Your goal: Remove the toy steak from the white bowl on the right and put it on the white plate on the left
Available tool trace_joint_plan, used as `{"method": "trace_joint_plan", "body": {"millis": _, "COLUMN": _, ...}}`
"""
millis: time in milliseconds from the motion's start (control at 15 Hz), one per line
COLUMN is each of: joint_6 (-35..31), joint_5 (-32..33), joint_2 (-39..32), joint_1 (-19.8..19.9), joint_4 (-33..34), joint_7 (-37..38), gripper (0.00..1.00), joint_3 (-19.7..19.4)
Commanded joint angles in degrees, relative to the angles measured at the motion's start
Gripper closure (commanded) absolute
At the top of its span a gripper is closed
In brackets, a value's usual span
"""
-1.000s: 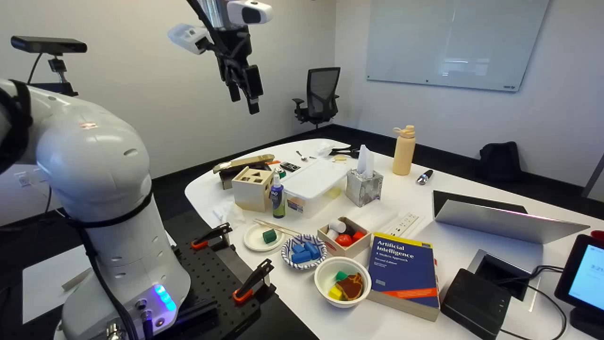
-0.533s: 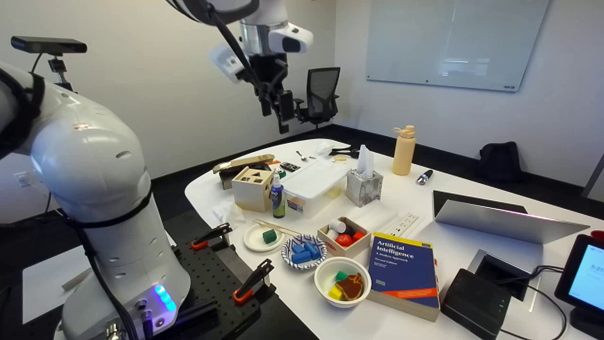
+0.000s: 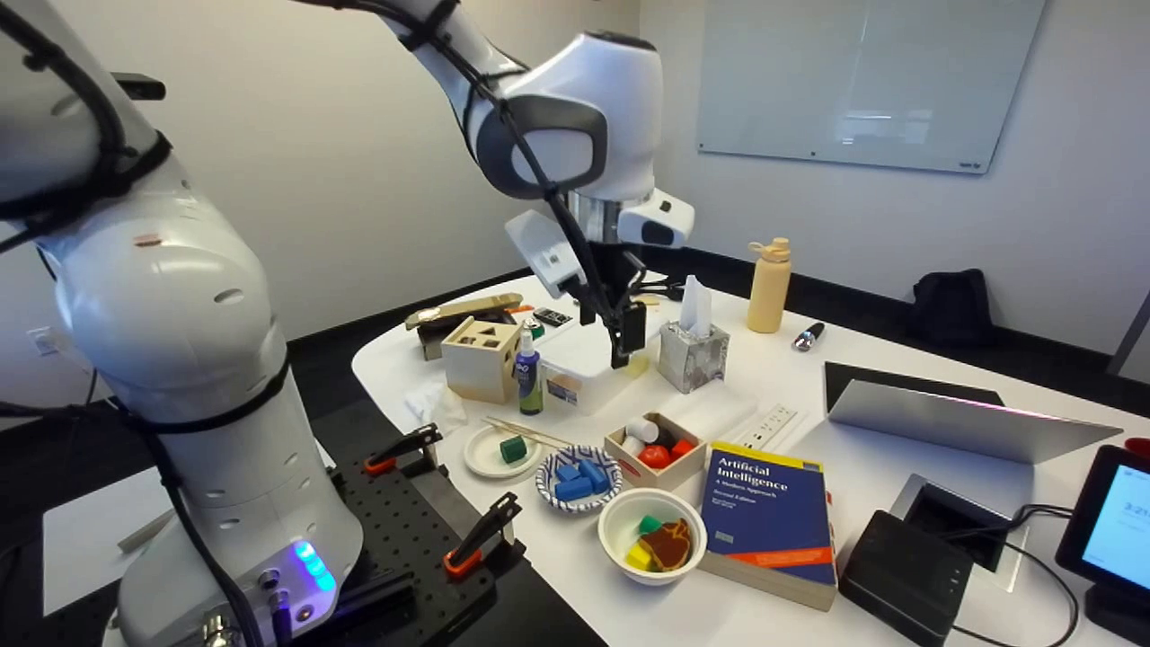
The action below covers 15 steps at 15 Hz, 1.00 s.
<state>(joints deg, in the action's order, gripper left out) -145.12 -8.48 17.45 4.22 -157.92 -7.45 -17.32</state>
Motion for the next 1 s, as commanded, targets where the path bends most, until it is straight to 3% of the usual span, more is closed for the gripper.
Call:
{"method": "trace_joint_plan", "body": {"millis": 0, "joint_6": -7.7, "joint_5": -1.71, "joint_2": -14.74, "joint_1": 1.02, "joint_4": 4.84, "joint_7": -2.48, "gripper": 0.0, "joint_3": 0.43}}
{"method": "trace_joint_plan", "body": {"millis": 267, "joint_6": -13.52, "joint_5": -6.3, "joint_2": -26.42, "joint_1": 3.89, "joint_4": 8.78, "joint_7": -4.7, "gripper": 0.0, "joint_3": 2.02}}
{"method": "trace_joint_plan", "body": {"millis": 333, "joint_6": -14.17, "joint_5": -8.83, "joint_2": -29.38, "joint_1": 2.97, "joint_4": 10.09, "joint_7": -6.38, "gripper": 0.0, "joint_3": 0.79}}
{"method": "trace_joint_plan", "body": {"millis": 600, "joint_6": -13.61, "joint_5": -16.31, "joint_2": -38.09, "joint_1": 6.97, "joint_4": 15.53, "joint_7": -10.48, "gripper": 0.0, "joint_3": 3.4}}
{"method": "trace_joint_plan", "body": {"millis": 800, "joint_6": -13.32, "joint_5": -18.68, "joint_2": -43.01, "joint_1": 9.38, "joint_4": 18.62, "joint_7": -11.51, "gripper": 0.0, "joint_3": 4.95}}
{"method": "trace_joint_plan", "body": {"millis": 867, "joint_6": -13.74, "joint_5": -15.62, "joint_2": -43.83, "joint_1": 13.54, "joint_4": 19.19, "joint_7": -9.1, "gripper": 0.0, "joint_3": 8.35}}
{"method": "trace_joint_plan", "body": {"millis": 933, "joint_6": -13.84, "joint_5": -15.38, "joint_2": -45.22, "joint_1": 14.73, "joint_4": 20.0, "joint_7": -9.1, "gripper": 0.0, "joint_3": 9.23}}
